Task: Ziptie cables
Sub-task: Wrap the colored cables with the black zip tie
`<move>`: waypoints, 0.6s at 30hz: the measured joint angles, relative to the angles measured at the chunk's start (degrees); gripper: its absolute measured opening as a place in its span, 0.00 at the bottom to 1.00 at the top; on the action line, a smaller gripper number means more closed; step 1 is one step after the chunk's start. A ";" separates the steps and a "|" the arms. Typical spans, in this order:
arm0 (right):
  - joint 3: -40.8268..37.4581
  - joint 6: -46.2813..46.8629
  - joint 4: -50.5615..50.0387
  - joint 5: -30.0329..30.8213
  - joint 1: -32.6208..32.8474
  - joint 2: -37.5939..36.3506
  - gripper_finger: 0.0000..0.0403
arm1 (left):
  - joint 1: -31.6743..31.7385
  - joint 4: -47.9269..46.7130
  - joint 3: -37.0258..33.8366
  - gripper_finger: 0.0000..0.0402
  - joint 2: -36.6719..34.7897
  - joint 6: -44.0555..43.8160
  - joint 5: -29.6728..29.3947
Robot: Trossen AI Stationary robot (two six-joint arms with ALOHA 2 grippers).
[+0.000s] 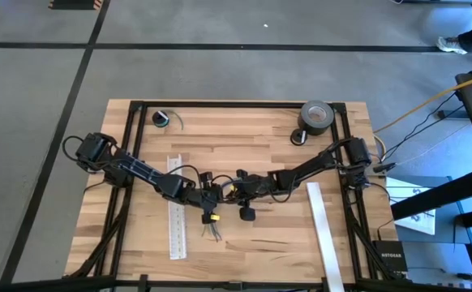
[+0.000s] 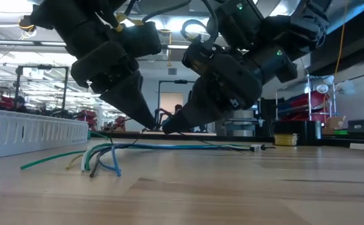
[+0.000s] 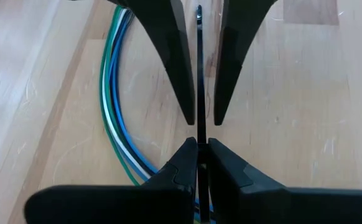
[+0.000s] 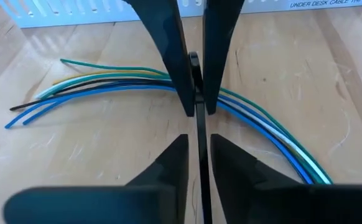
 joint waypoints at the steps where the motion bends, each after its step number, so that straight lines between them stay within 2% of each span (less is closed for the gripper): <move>1: 0.00 0.00 -0.07 0.00 0.00 0.10 0.11 | -0.01 -0.01 0.00 0.01 0.00 0.00 0.00; 9: -0.02 -0.04 -0.18 0.07 -0.02 0.16 0.02 | -0.02 -0.09 0.00 0.01 0.02 -0.05 0.00; 18: -0.02 -1.58 -3.25 2.17 0.00 -0.68 0.00 | -0.02 -0.91 0.00 0.01 0.02 -0.07 -0.18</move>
